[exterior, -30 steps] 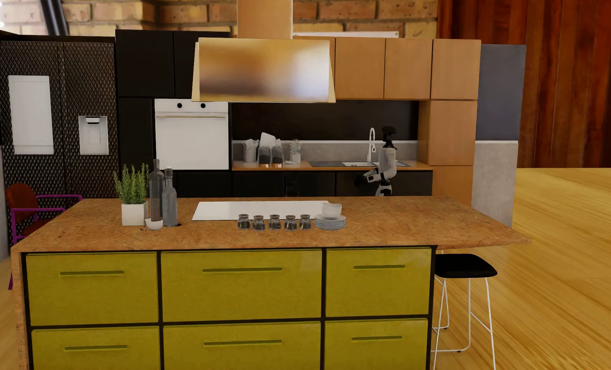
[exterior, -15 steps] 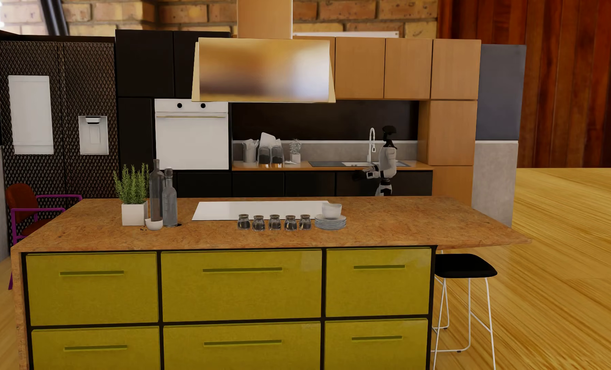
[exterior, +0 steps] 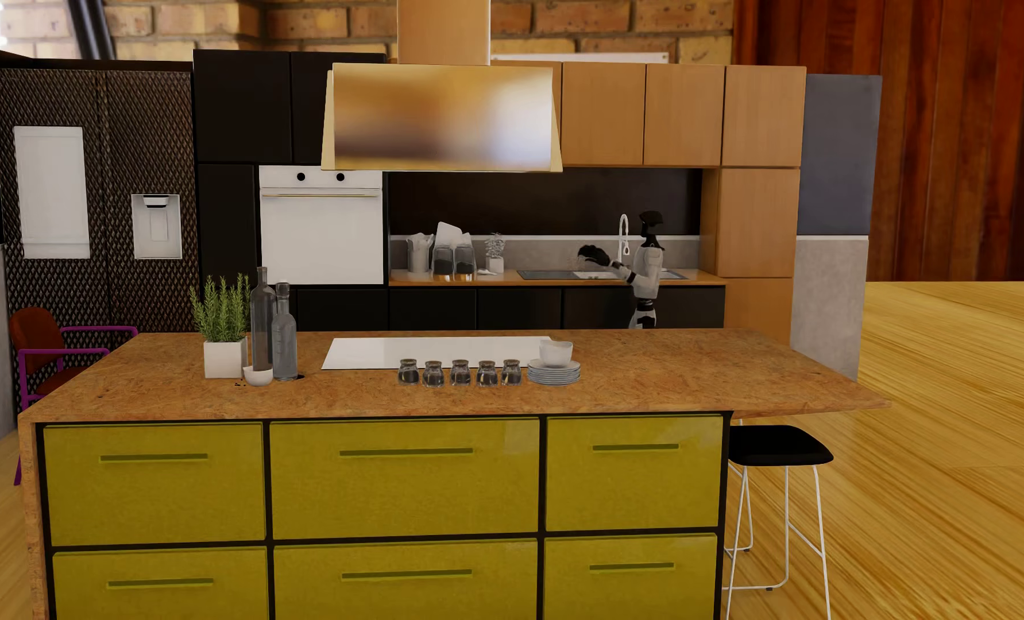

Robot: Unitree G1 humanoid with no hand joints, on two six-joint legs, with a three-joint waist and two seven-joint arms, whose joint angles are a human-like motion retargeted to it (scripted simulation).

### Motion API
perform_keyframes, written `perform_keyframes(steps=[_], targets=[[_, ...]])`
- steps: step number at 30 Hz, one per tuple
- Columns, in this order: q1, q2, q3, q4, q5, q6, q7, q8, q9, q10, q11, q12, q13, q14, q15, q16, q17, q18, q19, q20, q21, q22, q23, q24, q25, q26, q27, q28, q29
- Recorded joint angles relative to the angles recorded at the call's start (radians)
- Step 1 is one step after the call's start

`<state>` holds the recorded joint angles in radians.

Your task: Reach up

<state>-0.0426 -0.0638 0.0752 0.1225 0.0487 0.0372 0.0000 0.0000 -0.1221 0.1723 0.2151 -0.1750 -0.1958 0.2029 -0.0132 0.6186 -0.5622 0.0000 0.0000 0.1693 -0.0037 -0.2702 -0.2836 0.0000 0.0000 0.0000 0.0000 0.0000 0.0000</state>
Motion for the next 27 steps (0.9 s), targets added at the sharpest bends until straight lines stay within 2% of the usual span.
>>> perform_keyframes(steps=[3,7,11,17,27], targets=[[-0.006,-0.002,-0.006,0.000,0.001,0.002,0.000,0.000,0.001,0.001,-0.001,-0.096,-0.110,0.006,0.000,0.059,-0.024,0.000,0.000,0.028,-0.079,0.009,-0.008,0.000,0.000,0.000,0.000,0.000,0.000],[-0.007,0.000,-0.007,-0.004,0.001,0.001,0.000,0.000,-0.002,0.002,-0.008,-0.254,-0.289,0.019,0.005,0.140,-0.105,0.000,0.000,0.075,-0.165,-0.017,-0.009,0.000,0.000,0.000,0.000,0.000,0.000],[-0.005,0.000,-0.008,-0.007,0.001,-0.008,0.000,0.000,-0.006,0.001,-0.007,-0.442,-0.482,0.011,0.006,0.238,-0.197,0.000,0.000,0.070,-0.177,-0.037,-0.007,0.000,0.000,0.000,0.000,0.000,0.000],[0.004,0.009,0.001,-0.011,0.003,-0.008,0.000,0.000,-0.007,0.001,-0.012,-0.714,-0.722,0.001,0.003,0.330,-0.292,0.000,0.000,0.000,-0.067,-0.043,0.012,0.000,0.000,0.000,0.000,0.000,0.000],[0.035,0.041,0.011,-0.024,0.001,-0.007,0.000,0.000,-0.012,0.001,-0.030,-1.141,-1.114,-0.045,0.020,0.434,-0.390,0.000,0.000,-0.276,0.168,0.076,0.178,0.000,0.000,0.000,0.000,0.000,0.000]])
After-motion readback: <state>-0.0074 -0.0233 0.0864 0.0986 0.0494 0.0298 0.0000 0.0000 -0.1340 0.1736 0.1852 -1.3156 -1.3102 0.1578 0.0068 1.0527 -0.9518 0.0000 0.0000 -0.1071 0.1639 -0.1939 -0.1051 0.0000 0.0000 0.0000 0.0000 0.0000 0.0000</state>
